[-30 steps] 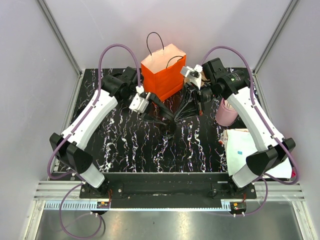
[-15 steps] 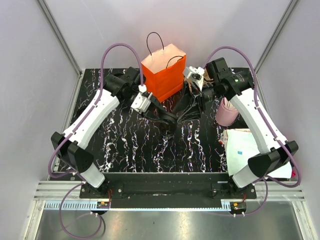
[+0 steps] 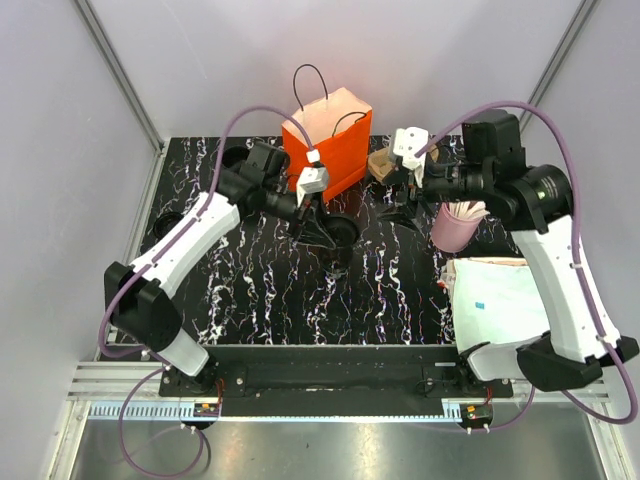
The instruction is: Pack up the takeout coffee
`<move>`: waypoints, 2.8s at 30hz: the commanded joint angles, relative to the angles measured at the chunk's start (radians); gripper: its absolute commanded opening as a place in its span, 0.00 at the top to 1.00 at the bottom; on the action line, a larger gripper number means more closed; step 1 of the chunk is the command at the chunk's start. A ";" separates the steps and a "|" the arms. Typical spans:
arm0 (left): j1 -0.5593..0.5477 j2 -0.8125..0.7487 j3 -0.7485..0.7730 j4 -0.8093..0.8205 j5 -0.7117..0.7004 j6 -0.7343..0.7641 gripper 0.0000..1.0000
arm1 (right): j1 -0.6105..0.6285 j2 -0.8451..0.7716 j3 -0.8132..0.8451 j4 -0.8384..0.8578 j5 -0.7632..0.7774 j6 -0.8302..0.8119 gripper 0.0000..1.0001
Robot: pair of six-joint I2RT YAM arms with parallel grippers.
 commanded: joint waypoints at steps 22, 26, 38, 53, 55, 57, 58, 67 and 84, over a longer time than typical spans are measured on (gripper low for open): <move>0.004 0.035 -0.110 0.432 -0.188 -0.677 0.97 | 0.297 -0.021 -0.340 0.477 0.698 -0.092 0.37; 0.004 0.046 -0.116 0.455 -0.140 -0.712 0.97 | 0.331 0.002 -0.370 0.491 0.717 -0.132 0.39; 0.006 0.054 -0.127 0.490 -0.096 -0.740 0.97 | 0.389 0.028 -0.439 0.520 0.774 -0.193 0.48; 0.004 0.055 -0.147 0.513 -0.082 -0.749 0.96 | 0.444 0.063 -0.457 0.561 0.847 -0.230 0.67; 0.004 0.055 -0.147 0.513 -0.079 -0.749 0.96 | 0.447 0.065 -0.460 0.561 0.852 -0.233 0.76; 0.004 0.051 -0.147 0.516 -0.078 -0.749 0.95 | 0.447 0.063 -0.466 0.560 0.853 -0.241 0.83; 0.006 0.049 -0.147 0.516 -0.077 -0.749 0.93 | 0.447 0.065 -0.475 0.560 0.853 -0.243 0.88; 0.033 -0.018 -0.159 0.527 -0.071 -0.728 0.42 | 0.447 0.025 -0.511 0.557 0.864 -0.218 1.00; 0.252 -0.226 -0.192 0.428 -0.626 -0.350 0.01 | 0.388 0.003 -0.462 0.402 0.700 -0.016 1.00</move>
